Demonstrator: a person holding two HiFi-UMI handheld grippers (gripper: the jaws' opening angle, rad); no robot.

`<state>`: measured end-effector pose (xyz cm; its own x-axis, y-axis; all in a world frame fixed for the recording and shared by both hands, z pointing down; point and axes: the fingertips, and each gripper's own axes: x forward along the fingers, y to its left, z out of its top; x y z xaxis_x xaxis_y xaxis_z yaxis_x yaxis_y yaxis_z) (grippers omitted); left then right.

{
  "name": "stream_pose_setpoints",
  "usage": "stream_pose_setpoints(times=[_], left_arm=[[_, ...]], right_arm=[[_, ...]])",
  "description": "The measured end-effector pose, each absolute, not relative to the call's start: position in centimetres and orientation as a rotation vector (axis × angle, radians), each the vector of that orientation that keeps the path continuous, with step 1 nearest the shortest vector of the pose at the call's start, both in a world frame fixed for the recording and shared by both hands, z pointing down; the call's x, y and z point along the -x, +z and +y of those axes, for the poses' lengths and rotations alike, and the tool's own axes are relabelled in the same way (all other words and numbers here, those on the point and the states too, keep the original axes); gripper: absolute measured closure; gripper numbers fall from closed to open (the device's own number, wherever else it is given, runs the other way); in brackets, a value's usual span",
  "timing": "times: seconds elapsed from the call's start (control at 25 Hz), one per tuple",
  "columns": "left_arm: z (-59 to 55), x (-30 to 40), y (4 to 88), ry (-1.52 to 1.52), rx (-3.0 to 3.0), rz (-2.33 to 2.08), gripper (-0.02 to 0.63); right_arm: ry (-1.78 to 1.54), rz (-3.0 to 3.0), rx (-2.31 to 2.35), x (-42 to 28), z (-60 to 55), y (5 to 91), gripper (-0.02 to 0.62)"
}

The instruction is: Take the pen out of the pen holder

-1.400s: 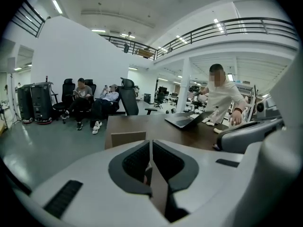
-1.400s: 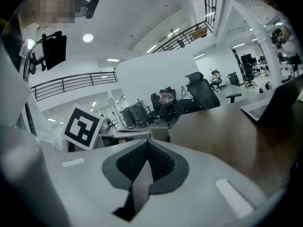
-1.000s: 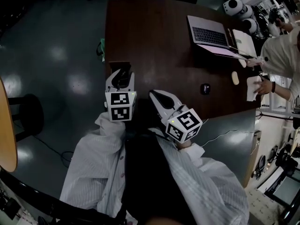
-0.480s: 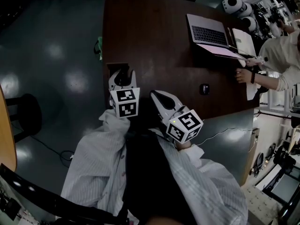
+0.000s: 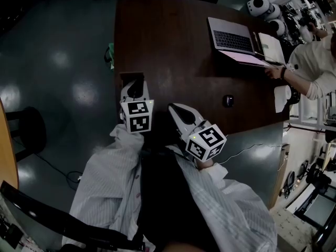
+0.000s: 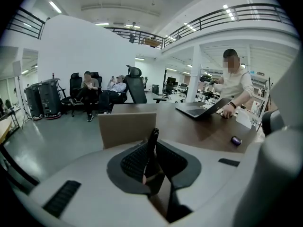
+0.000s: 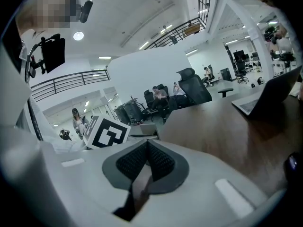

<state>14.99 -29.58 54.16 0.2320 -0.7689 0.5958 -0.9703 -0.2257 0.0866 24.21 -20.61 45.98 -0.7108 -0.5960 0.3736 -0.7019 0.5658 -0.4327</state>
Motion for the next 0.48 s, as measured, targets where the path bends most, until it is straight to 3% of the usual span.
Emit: stream_pose_setpoints(times=[0.48], left_arm=[[-27.6, -13.7, 49.4, 0.463, -2.185, -1.562, 0.56]], right_arm=[[0.796, -2.637, -1.133, -23.2, -20.2, 44.6, 0.593]])
